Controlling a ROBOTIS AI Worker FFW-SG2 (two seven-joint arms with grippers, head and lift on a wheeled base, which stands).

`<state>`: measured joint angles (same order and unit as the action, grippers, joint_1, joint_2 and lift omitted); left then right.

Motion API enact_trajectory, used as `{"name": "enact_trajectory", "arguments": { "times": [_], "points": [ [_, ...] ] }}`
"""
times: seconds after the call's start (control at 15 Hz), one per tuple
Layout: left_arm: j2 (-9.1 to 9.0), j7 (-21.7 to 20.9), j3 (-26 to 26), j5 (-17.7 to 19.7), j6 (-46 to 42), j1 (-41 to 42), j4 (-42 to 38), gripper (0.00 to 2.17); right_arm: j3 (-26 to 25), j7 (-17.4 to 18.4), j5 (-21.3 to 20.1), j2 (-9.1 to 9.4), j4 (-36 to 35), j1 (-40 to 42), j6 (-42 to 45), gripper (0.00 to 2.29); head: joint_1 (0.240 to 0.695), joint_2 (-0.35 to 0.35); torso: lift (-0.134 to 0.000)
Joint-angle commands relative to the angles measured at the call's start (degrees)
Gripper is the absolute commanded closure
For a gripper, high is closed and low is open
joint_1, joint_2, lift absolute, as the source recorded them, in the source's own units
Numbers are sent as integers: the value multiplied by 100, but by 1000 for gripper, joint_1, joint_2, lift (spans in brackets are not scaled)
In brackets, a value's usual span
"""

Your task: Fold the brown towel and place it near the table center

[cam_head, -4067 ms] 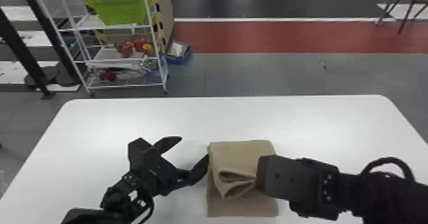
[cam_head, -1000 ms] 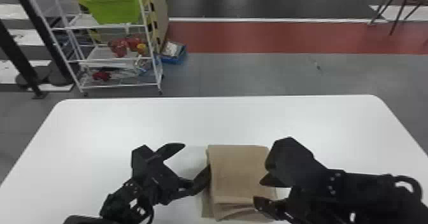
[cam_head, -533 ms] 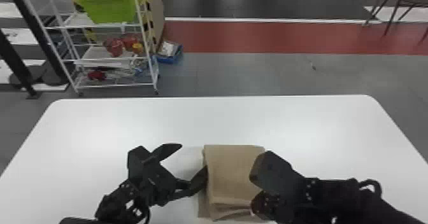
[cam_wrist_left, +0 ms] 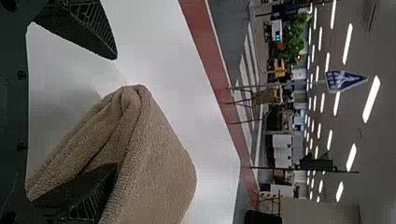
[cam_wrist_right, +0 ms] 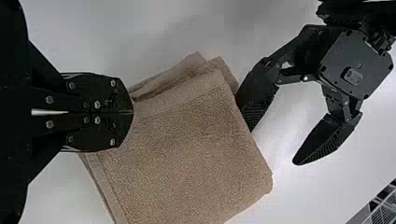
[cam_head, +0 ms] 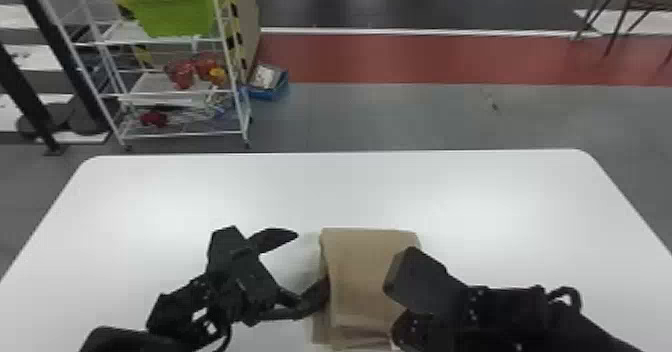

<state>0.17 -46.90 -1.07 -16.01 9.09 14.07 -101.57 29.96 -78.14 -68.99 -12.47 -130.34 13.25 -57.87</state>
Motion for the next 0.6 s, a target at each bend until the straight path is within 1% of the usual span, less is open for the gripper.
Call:
{"name": "enact_trajectory", "arguments": {
  "times": [0.0, 0.07, 0.2, 0.33, 0.4, 0.53],
  "points": [
    [-32, -531, 89, -534, 124, -177, -83, 53, -17, -19, 0, -1, -9, 3, 8, 2260, 695, -17, -122],
    [-32, -610, 98, -772, 106, -203, -127, 53, -17, -19, 0, -1, 0, 3, 8, 2260, 695, -20, -122],
    [-32, -760, 133, -1369, 106, -291, -302, 53, 19, -19, 0, 7, 8, 29, -10, 2260, 695, -15, -122],
    [-32, -663, 203, -1905, 89, -300, -513, 53, 45, -19, 0, 16, 8, 55, -28, 2260, 695, 5, -122],
    [-32, -443, 326, -1967, 106, -274, -663, 53, 45, -19, 0, 16, 0, 55, -45, 2260, 695, 17, -122],
    [-32, -206, 590, -1914, 317, -239, -847, 53, 45, -19, 0, 25, -18, 82, -63, 2260, 695, 47, -122]
  ]
}}
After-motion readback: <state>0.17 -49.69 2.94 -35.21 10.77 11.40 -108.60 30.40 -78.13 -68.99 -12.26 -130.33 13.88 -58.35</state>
